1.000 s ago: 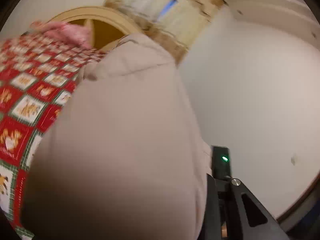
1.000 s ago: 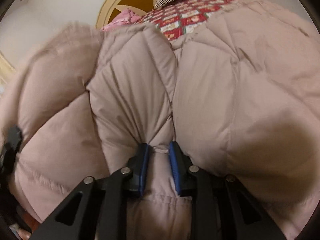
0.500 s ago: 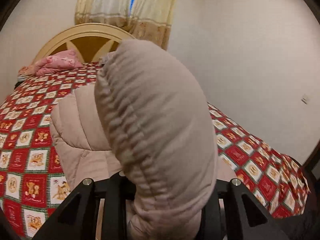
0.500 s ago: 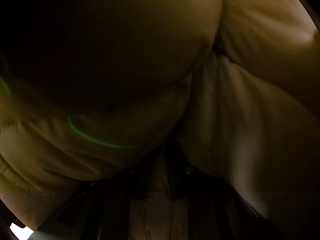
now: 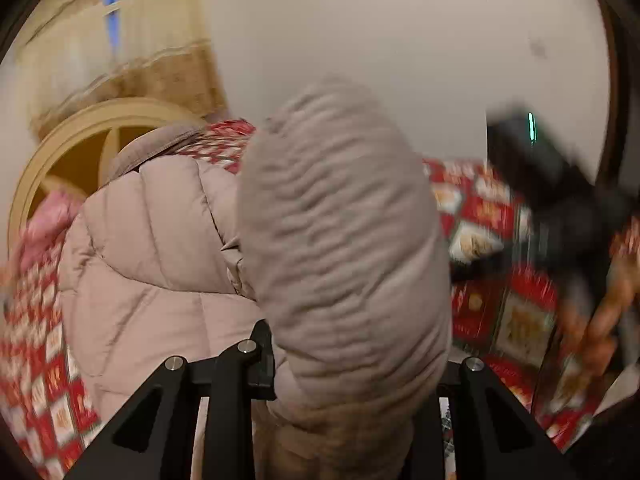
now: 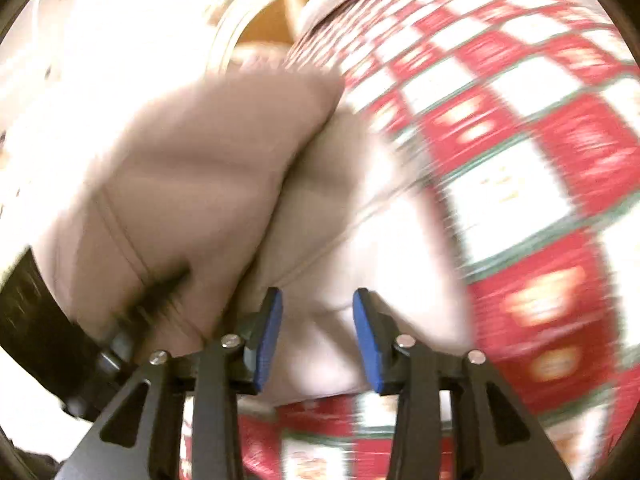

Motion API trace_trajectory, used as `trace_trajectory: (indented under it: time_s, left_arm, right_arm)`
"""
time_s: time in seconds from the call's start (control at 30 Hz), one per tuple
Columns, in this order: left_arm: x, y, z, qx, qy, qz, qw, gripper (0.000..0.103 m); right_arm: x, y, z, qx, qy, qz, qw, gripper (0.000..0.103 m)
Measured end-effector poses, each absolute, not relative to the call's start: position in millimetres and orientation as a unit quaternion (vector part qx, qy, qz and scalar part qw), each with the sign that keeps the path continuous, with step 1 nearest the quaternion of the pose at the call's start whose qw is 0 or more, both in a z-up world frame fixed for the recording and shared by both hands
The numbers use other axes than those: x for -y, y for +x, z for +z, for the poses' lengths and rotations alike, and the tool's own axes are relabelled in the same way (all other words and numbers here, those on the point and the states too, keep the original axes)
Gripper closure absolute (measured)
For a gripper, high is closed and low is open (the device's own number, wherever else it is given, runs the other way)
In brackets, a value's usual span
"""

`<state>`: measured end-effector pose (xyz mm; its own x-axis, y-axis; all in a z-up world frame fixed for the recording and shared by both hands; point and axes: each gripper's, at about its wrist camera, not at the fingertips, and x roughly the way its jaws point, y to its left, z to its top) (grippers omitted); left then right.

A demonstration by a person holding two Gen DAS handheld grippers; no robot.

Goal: Fold large clothes

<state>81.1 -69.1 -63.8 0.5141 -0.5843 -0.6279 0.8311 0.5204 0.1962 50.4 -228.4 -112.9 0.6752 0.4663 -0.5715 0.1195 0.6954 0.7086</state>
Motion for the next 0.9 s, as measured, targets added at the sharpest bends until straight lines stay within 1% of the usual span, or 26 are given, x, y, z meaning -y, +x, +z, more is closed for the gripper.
trace_trajectory:
  time_s: [0.07,0.13,0.17,0.2,0.23,0.3,0.37,0.43,0.5,0.53,0.57,0.6,0.63,0.67,0.7,0.73,0.77,0.83,0.9]
  left_arm:
    - [92,71,-84,-0.238,0.294,-0.424,0.823,0.071]
    - [104,68,-101,-0.242,0.310,-0.434,0.811,0.070]
    - [105,69,-105,-0.244,0.307,-0.438,0.809,0.070]
    - [105,71,-109,-0.247,0.303,-0.443,0.807,0.069]
    - [106,75,-111,-0.250,0.297,-0.448,0.805,0.069]
    - [100,84,-112,-0.253,0.282,-0.454,0.807,0.069]
    - [93,89,-112,-0.254,0.262,-0.460,0.810,0.069]
    - [86,95,-111,-0.252,0.248,-0.464,0.812,0.069]
    - [84,90,-110,-0.247,0.244,-0.462,0.816,0.069]
    - [84,88,-109,-0.242,0.249,-0.460,0.817,0.069]
    - [83,83,-109,-0.233,0.260,-0.455,0.819,0.067]
    - [83,76,-108,-0.221,0.275,-0.445,0.823,0.065]
    - [80,69,-108,-0.210,0.288,-0.436,0.826,0.058]
    - [76,64,-106,-0.198,0.301,-0.429,0.828,0.048]
    - [70,60,-104,-0.189,0.306,-0.432,0.827,0.043]
    - [63,58,-103,-0.185,0.305,-0.439,0.824,0.036]
    - [55,56,-100,-0.182,0.299,-0.447,0.823,0.034]
    - [46,63,-99,-0.192,0.285,-0.450,0.825,0.034]
    - [37,74,-89,-0.218,0.250,-0.464,0.821,0.034]
  right_arm:
    - [249,41,-114,-0.371,0.397,0.084,0.835,0.053]
    - [262,39,-112,-0.352,0.414,0.078,0.836,0.044]
    - [268,42,-111,-0.345,0.423,0.081,0.834,0.034]
    - [271,45,-110,-0.338,0.433,0.088,0.831,0.028]
    - [274,50,-111,-0.327,0.448,0.097,0.827,0.026]
    - [289,61,-107,-0.305,0.472,0.116,0.819,0.017]
    - [298,86,-104,-0.304,0.490,0.130,0.807,0.013]
    - [304,100,-104,-0.319,0.492,0.149,0.796,0.013]
    - [293,134,-107,-0.346,0.468,0.170,0.795,0.013]
    - [277,144,-101,-0.364,0.438,0.186,0.801,0.015]
    - [261,159,-97,-0.384,0.398,0.185,0.812,0.030]
    - [240,171,-89,-0.401,0.341,0.174,0.832,0.050]
    - [226,175,-85,-0.401,0.310,0.175,0.844,0.056]
    - [214,178,-78,-0.395,0.283,0.183,0.855,0.065]
    - [203,178,-71,-0.387,0.258,0.193,0.864,0.071]
    - [191,177,-66,-0.375,0.235,0.205,0.873,0.072]
    - [185,176,-65,-0.364,0.222,0.216,0.878,0.073]
    - [179,172,-73,-0.351,0.211,0.235,0.882,0.073]
    - [184,191,-97,-0.355,0.234,0.250,0.870,0.074]
